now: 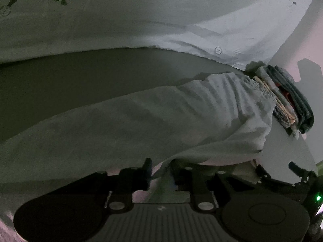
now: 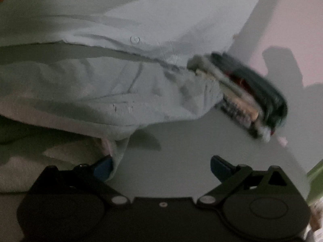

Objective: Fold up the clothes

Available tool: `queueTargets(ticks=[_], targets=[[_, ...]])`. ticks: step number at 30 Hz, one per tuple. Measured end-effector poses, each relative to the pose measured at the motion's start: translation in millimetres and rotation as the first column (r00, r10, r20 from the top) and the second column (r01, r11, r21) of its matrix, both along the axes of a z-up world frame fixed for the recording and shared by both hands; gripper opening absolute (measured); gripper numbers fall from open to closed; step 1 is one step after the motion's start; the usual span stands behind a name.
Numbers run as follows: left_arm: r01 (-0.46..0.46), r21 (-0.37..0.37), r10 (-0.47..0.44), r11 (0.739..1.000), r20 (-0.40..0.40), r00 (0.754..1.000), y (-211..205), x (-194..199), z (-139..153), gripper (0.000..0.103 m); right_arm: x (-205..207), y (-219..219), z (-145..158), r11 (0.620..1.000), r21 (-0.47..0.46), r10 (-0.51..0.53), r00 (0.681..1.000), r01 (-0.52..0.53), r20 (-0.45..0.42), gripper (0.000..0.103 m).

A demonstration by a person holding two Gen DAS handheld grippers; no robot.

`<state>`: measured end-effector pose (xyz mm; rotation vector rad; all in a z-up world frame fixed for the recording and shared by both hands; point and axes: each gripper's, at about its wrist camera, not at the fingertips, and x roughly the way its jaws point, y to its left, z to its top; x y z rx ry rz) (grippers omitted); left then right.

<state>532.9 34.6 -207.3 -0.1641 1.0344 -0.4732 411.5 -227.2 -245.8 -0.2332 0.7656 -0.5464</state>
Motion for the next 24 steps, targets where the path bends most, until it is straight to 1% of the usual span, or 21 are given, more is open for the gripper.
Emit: queueTargets(ticks=[1, 2, 5, 6, 7, 8, 10, 11, 14, 18, 19, 21, 22, 24], targets=[[-0.003, -0.003, 0.003, 1.000, -0.007, 1.000, 1, 0, -1, 0.034, 1, 1, -1, 1.000, 0.000, 0.006, 1.000, -0.006, -0.005, 0.101], [-0.006, -0.007, 0.006, 1.000, -0.016, 1.000, 2, -1, -3, 0.035, 3, 3, -1, 1.000, -0.011, 0.019, 1.000, -0.019, -0.009, 0.101], [0.007, 0.011, -0.007, 1.000, -0.019, 1.000, 2, -4, -6, 0.036, 15, 20, -3, 0.988, -0.115, 0.099, 0.995, -0.100, -0.011, 0.101], [0.013, 0.025, -0.013, 1.000, -0.014, 1.000, 1, -5, -6, 0.041, 21, 25, -4, 0.982, -0.146, 0.121, 0.993, -0.121, -0.009, 0.101], [0.019, 0.038, -0.019, 0.999, -0.010, 1.000, 0, -6, -7, 0.048, 28, 28, -7, 0.976, -0.174, 0.134, 0.991, -0.134, -0.011, 0.101], [0.016, 0.043, -0.016, 0.999, -0.006, 1.000, 1, -6, -6, 0.051, 37, 30, -9, 0.971, -0.192, 0.139, 0.990, -0.140, -0.018, 0.101], [-0.010, 0.029, 0.010, 1.000, 0.005, 1.000, 8, -8, -2, 0.064, 50, 27, -11, 0.968, -0.211, 0.133, 0.991, -0.136, -0.029, 0.101], [-0.029, 0.023, 0.029, 0.999, 0.014, 0.999, 14, -8, 1, 0.067, 54, 24, -10, 0.967, -0.224, 0.123, 0.992, -0.125, -0.026, 0.101], [-0.113, 0.057, 0.111, 0.992, 0.032, 0.993, 38, -8, 1, 0.068, 48, 9, -5, 0.966, -0.241, 0.092, 0.996, -0.091, -0.008, 0.101], [-0.232, 0.104, 0.233, 0.967, 0.002, 0.972, 77, -11, -10, 0.068, 21, -13, -6, 0.978, -0.198, 0.064, 0.997, -0.070, -0.034, 0.102], [-0.251, 0.120, 0.253, 0.961, -0.001, 0.968, 85, -13, -12, 0.068, 13, -17, -8, 0.982, -0.177, 0.065, 0.997, -0.072, -0.044, 0.102], [-0.281, 0.154, 0.286, 0.947, -0.009, 0.958, 100, -20, -17, 0.069, -1, -22, -9, 0.987, -0.141, 0.071, 0.997, -0.075, -0.033, 0.102], [-0.294, 0.167, 0.301, 0.941, -0.013, 0.954, 107, -23, -20, 0.069, -4, -25, -9, 0.988, -0.142, 0.051, 0.998, -0.057, -0.040, 0.102], [-0.310, 0.170, 0.315, 0.935, -0.006, 0.949, 118, -32, -20, 0.070, -6, -32, -9, 0.989, -0.148, -0.007, 0.998, -0.003, -0.066, 0.102]])
